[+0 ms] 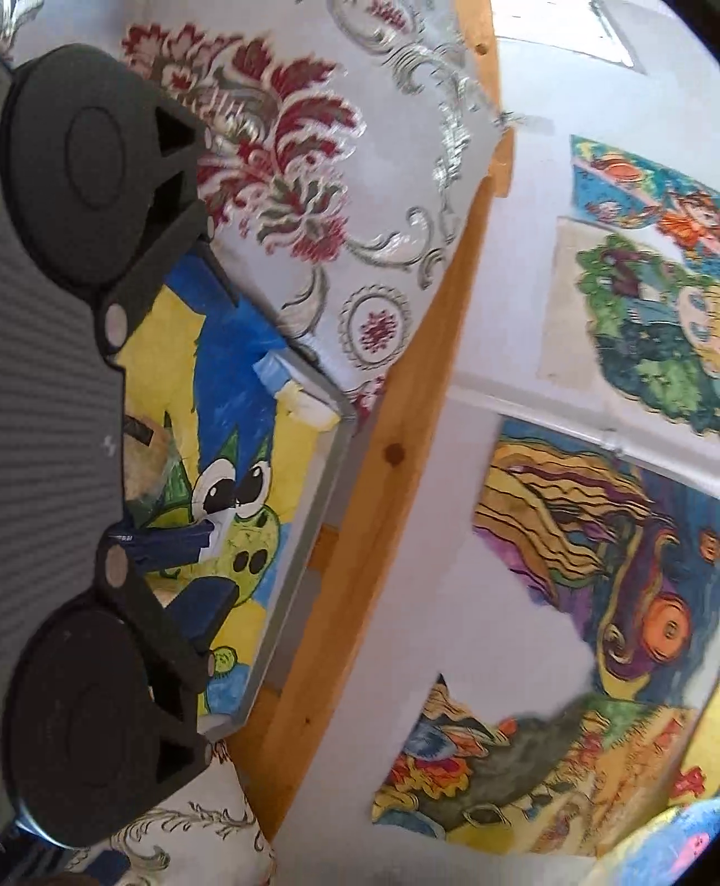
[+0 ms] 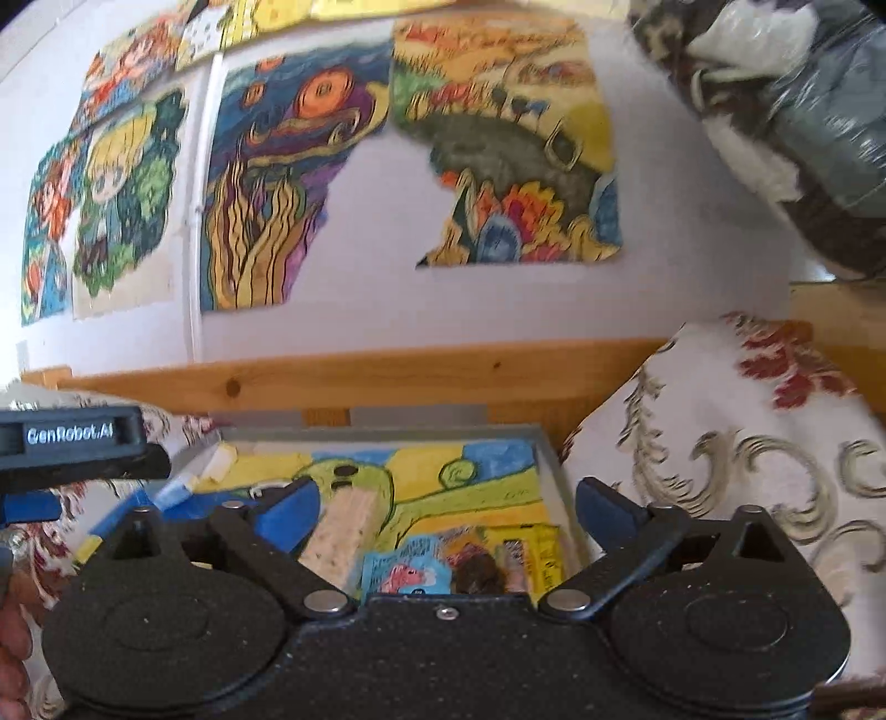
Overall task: Organize snacks
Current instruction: 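Move both tools back toward the gold packet and orange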
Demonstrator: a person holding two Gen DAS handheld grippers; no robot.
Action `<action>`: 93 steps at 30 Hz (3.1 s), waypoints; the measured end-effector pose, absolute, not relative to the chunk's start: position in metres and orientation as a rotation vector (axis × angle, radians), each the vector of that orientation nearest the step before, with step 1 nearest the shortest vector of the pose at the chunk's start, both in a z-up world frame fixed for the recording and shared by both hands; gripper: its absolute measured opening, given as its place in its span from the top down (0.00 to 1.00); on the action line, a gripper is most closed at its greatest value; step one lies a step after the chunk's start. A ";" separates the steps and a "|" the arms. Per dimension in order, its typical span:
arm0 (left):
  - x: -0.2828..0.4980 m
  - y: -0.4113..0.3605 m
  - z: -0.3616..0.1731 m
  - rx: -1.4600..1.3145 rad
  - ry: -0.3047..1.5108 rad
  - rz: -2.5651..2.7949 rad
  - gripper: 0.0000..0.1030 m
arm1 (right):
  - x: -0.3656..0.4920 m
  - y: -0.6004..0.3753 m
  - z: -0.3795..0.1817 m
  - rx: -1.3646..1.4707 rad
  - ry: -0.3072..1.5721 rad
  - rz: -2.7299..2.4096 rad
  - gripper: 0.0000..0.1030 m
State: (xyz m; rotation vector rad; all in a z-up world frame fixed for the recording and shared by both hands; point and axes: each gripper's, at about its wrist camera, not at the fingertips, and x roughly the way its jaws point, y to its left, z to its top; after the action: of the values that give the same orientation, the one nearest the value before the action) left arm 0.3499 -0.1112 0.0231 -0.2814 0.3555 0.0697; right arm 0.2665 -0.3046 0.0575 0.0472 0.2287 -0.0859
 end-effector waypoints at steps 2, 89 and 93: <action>0.337 -0.109 0.027 -0.274 0.338 0.072 0.01 | 0.254 -0.303 0.064 0.043 0.206 -0.086 0.01; 0.117 -0.014 -0.035 -0.038 0.560 0.056 0.01 | 0.048 -0.201 0.032 -0.103 0.615 0.100 0.01; 0.125 -0.014 -0.040 -0.035 0.575 0.057 0.01 | 0.055 -0.200 0.029 -0.109 0.630 0.105 0.01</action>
State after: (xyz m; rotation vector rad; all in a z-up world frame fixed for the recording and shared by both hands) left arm 0.1250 -0.0139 -0.0397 -0.0351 0.5745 0.0565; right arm 0.0555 -0.2000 0.0288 -0.1090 0.6302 0.1053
